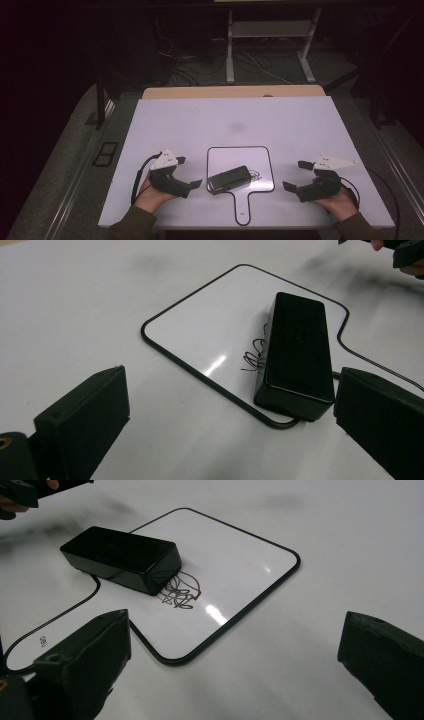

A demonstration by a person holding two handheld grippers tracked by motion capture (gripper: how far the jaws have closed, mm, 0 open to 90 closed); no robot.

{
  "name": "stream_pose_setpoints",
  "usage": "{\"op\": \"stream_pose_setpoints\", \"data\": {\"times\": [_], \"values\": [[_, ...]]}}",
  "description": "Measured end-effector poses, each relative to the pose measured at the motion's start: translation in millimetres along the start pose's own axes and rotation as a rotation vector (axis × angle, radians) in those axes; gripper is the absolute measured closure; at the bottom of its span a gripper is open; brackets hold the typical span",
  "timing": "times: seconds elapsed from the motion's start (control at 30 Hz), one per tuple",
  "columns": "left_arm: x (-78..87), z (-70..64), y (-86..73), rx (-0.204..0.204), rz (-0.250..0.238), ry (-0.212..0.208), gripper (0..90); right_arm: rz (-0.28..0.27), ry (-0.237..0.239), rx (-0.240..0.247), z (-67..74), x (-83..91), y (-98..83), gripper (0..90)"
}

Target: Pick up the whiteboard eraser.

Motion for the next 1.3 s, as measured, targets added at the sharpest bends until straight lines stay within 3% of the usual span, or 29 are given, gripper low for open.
{"op": "stream_pose_setpoints", "data": {"times": [0.33, 0.7, 1.3], "values": [[-2.4, -0.5, 1.6, 0.004, 0.0, -0.007, 0.7, 0.0, 0.012, -0.01, -0.7, -0.3, 0.0, 0.0], [-2.3, -4.4, 5.8, -0.028, -0.006, -0.018, 2.3, -0.008, 0.02, -0.022, -0.2, 0.2, 0.7, 0.0], [-11.3, -0.2, 18.9, -0.017, -0.031, -0.034, 5.6, -0.019, 0.012, -0.033, -2.2, -0.2, 1.1, 0.0]]}}
Point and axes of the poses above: each handheld gripper's, and its own axes: x roughly backward along the jaws, y roughly out of its top, z roughly to its left, the point moved 1 cm from there along -x, roughly forward along the jaws, and after that the axes turned 7 degrees about -y, right-handed, at the moved point
